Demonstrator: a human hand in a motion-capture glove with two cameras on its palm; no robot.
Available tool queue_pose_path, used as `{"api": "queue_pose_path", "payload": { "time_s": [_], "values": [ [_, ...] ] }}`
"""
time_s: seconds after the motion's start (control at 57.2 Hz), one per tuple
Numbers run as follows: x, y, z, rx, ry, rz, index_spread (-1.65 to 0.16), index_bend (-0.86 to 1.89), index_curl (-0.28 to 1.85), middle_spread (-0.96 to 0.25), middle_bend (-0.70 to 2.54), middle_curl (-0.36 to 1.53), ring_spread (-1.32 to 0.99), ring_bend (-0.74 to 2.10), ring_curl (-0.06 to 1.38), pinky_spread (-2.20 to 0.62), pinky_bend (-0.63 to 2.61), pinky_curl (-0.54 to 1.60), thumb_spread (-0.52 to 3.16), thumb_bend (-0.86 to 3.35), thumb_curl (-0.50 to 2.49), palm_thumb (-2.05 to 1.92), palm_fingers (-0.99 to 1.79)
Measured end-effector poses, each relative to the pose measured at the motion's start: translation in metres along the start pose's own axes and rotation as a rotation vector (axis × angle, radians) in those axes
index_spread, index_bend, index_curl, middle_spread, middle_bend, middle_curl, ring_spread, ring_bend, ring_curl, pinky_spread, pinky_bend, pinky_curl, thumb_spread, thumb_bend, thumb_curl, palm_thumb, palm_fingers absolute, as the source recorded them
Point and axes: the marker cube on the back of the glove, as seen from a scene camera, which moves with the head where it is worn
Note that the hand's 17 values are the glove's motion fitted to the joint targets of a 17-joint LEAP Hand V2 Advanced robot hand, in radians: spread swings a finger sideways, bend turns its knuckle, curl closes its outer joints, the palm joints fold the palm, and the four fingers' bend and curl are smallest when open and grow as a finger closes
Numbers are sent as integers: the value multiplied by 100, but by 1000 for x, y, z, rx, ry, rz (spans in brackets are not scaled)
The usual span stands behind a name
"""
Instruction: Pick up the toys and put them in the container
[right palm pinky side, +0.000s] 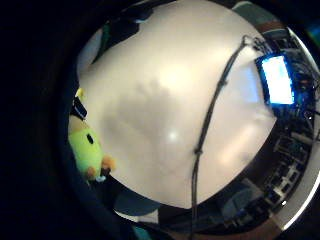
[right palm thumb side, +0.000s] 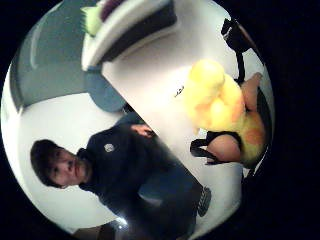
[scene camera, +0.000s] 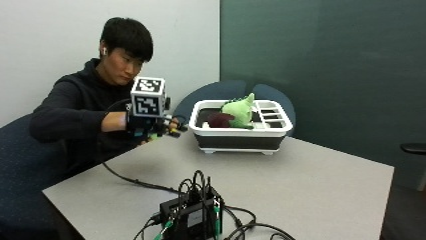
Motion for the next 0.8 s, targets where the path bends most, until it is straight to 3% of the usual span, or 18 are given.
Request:
{"api": "queue_pose_path", "payload": {
  "time_s": [0.122, 0.227, 0.402, 0.507, 0.542, 0.594, 0.681, 0.804],
  "values": [
    [-27, -27, -63, 203, -69, -41, -24, 107, 73, -23, 68, 43, -19, 17, 6, -4, 28, 33, 109, 6, 67, 70, 22],
    [-63, -63, -105, 260, -29, -56, -22, 107, 76, -27, 71, 46, -22, 19, 7, -4, 29, 34, 105, 5, 71, 72, 22],
    [-96, -113, -105, 193, 89, -5, -21, 103, 79, -29, 71, 48, -24, 20, 11, -4, 33, 36, 102, 4, 76, 73, 18],
    [-91, -129, -85, 16, 161, 71, -22, 97, 79, -28, 68, 48, -23, 19, 13, -4, 37, 38, 105, 3, 76, 73, 12],
    [-87, -129, -77, -60, 182, 73, -22, 99, 78, -25, 58, 46, -21, 18, 13, -4, 39, 39, 110, 0, 72, 67, 4],
    [-82, -125, -73, -99, 175, 49, -23, 77, 72, -19, 42, 42, -16, 18, 14, -3, 50, 41, 114, -8, 65, 52, -21],
    [-61, -114, -93, 2, 51, 71, -24, 49, 63, -15, 38, 41, -11, 17, 15, -2, 52, 41, 114, -7, 57, 38, -21],
    [-11, -85, -134, 265, -88, 95, -26, 35, 55, -8, 20, 36, -9, 19, 16, -1, 50, 40, 117, -4, 50, 27, -15]
  ]
}}
